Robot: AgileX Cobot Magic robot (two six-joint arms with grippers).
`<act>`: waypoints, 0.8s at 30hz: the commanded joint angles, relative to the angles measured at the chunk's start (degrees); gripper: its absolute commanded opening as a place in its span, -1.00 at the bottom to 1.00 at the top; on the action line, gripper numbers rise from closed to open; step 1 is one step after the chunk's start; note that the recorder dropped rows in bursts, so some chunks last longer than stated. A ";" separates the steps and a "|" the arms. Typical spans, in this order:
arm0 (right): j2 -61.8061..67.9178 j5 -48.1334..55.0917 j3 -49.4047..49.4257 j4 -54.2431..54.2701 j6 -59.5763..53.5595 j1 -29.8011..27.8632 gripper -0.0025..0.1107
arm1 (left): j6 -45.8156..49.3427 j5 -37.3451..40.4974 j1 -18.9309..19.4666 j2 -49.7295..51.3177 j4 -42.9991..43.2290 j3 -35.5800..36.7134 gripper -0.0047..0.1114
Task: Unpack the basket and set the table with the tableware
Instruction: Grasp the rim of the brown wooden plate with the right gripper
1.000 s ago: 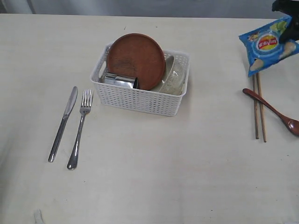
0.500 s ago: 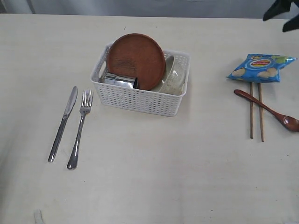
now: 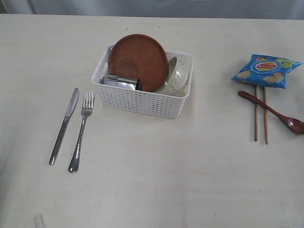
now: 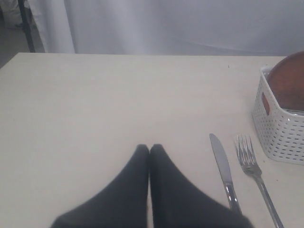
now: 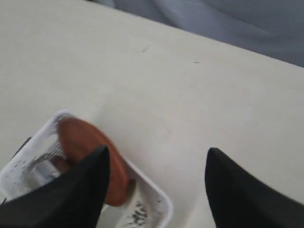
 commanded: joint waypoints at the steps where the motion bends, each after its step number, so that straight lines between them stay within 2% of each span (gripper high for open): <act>1: 3.89 -1.37 -1.05 -1.60 -4.01 8.54 0.03 | 0.22 -0.49 0.17 -0.24 0.45 0.22 -0.92; 5: 8.57 -1.17 -2.63 -10.45 -4.74 14.22 0.03 | 0.22 -0.49 0.17 -0.24 0.45 0.22 -0.92; 8: 11.68 -1.17 -3.93 -14.94 -4.71 16.43 0.03 | 0.22 -0.49 0.17 -0.24 0.45 0.22 -0.92; 15: 16.39 -0.51 -7.69 -14.77 -5.51 16.57 0.03 | 0.22 -0.49 0.17 -0.24 0.45 0.22 -0.92; 24: 19.27 0.85 -7.79 -14.25 -8.94 16.57 0.03 | 0.22 -0.49 0.17 -0.24 0.45 0.22 -0.92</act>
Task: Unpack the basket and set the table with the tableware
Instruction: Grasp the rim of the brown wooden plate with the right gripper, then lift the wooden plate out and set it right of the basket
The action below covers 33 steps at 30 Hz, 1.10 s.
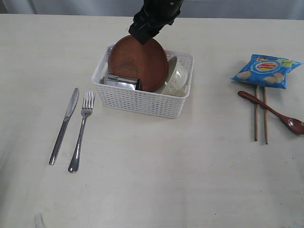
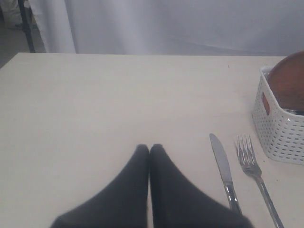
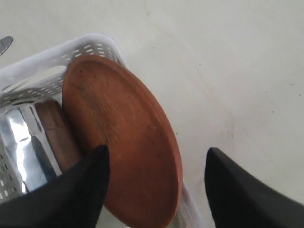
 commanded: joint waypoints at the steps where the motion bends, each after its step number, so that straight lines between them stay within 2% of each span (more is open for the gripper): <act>1: 1.26 0.79 -0.59 0.39 -2.42 -0.12 0.03 | 0.22 -0.49 0.17 -0.24 0.45 0.22 -0.92; 6: 2.15 0.14 -0.68 0.81 -4.35 -0.12 0.03 | 0.22 -0.49 0.17 -0.24 0.45 0.22 -0.92; 10: 2.79 -0.71 -0.68 0.81 -4.44 -0.12 -0.12 | 0.22 -0.49 0.17 -0.24 0.45 0.22 -0.92; 14: 2.77 -2.38 -0.68 0.71 -4.44 -0.12 -0.44 | 0.22 -0.49 0.17 -0.24 0.45 0.22 -0.92; 19: 2.77 -2.43 -0.68 -1.48 -4.67 -0.12 -0.95 | 0.22 -0.49 0.17 -0.24 0.45 0.22 -0.92; 28: -0.28 -1.51 -0.68 -3.31 -4.81 -0.12 -0.96 | 0.22 -0.49 0.17 -0.24 0.45 0.22 -0.92; 33: -4.95 -1.52 -0.68 -9.70 -0.59 -0.12 -0.96 | 0.22 -0.49 0.17 -0.24 0.45 0.22 -0.92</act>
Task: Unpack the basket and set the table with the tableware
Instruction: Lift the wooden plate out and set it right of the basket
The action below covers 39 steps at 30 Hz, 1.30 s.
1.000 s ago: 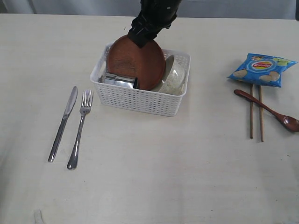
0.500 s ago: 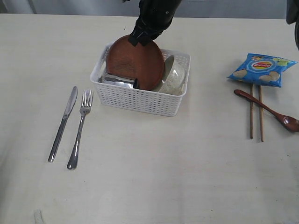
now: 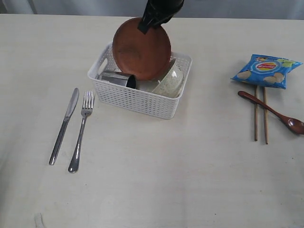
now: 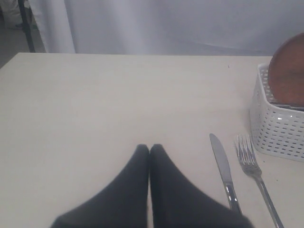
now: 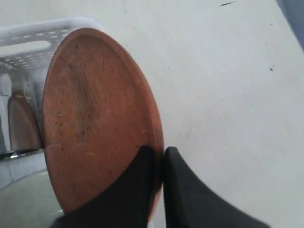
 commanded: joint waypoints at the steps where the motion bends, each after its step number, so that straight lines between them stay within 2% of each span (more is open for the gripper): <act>1: -4.27 -0.25 -0.39 -6.10 5.21 -0.24 -0.96 | 0.22 -0.49 0.17 -0.24 0.45 0.22 -0.92; 7: -10.17 -0.02 -0.39 -7.38 12.69 -6.27 -0.96 | 0.22 -0.49 0.17 -0.24 0.45 0.22 -0.92; 10: -11.63 0.38 -0.39 -2.74 16.10 -11.70 -0.96 | 0.22 -0.49 0.17 -0.24 0.45 0.22 -0.92; 15: -9.11 3.52 -0.39 9.47 19.41 -24.17 -0.96 | 0.22 -0.49 0.17 -0.24 0.45 0.22 -0.92; 17: -6.61 3.91 -0.39 10.73 19.64 -26.44 -0.96 | 0.22 -0.49 0.17 -0.24 0.45 0.22 -0.92; 26: 7.85 2.11 -0.39 10.35 22.72 -29.99 -0.96 | 0.22 -0.49 0.17 -0.24 0.45 0.22 -0.92; 34: 11.15 1.06 -0.39 6.52 25.71 -31.04 -0.96 | 0.22 -0.49 0.17 -0.24 0.45 0.22 -0.92; 37: 11.01 1.06 -0.39 6.76 26.42 -31.53 -0.79 | 0.22 -0.49 0.17 -0.24 0.45 0.22 -0.92; 39: 10.89 1.84 -0.39 6.76 26.58 -31.73 -0.51 | 0.22 -0.49 0.17 -0.24 0.45 0.22 -0.92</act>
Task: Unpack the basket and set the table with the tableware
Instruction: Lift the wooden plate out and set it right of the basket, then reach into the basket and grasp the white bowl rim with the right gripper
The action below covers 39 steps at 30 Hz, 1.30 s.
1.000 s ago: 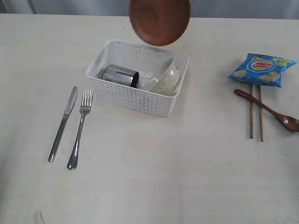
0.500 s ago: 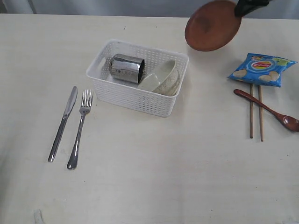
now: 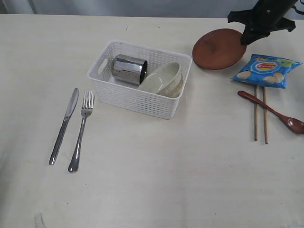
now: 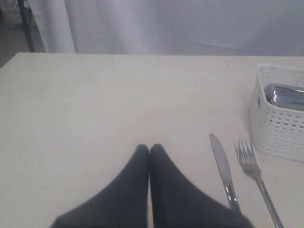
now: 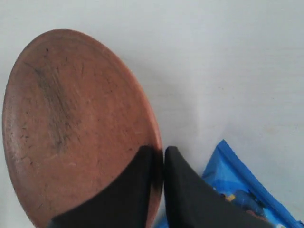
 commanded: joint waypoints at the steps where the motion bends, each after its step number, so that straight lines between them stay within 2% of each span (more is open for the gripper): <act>1: -0.25 0.98 -0.39 -1.28 1.30 -1.09 -0.36 | 0.22 -0.49 0.17 -0.24 0.45 0.22 -0.92; 3: -0.61 2.01 -0.39 -1.54 2.89 -1.32 -0.13 | 0.22 -0.49 0.17 -0.24 0.45 0.22 -0.92; 5: -1.49 2.92 -0.39 -1.97 2.89 -1.32 -0.06 | 0.22 -0.49 0.17 -0.24 0.45 0.22 -0.92; 14: -12.82 6.28 -0.39 0.50 2.36 -0.48 -0.07 | 0.22 -0.49 0.17 -0.24 0.45 0.22 -0.92; 18: -17.98 7.77 -0.39 5.83 0.27 2.66 -0.17 | 0.22 -0.49 0.17 -0.24 0.45 0.22 -0.92; 23: -22.47 10.67 -0.39 9.81 -10.36 12.16 -0.53 | 0.22 -0.49 0.17 -0.24 0.45 0.22 -0.92; 25: -23.26 12.28 -0.39 9.81 -15.70 17.55 -0.46 | 0.22 -0.49 0.17 -0.24 0.45 0.22 -0.92; 28: -23.11 14.27 -0.39 9.81 -22.51 24.64 -0.19 | 0.22 -0.49 0.17 -0.24 0.45 0.22 -0.92; 30: -22.53 14.27 -0.39 9.81 -23.02 28.81 -0.07 | 0.22 -0.49 0.17 -0.24 0.45 0.22 -0.92; 34: -20.22 14.27 -0.39 8.73 -23.25 35.35 -0.07 | 0.22 -0.49 0.17 -0.24 0.45 0.22 -0.92; 39: -15.08 14.27 -0.39 0.51 -22.57 41.12 -0.07 | 0.22 -0.49 0.17 -0.24 0.45 0.22 -0.92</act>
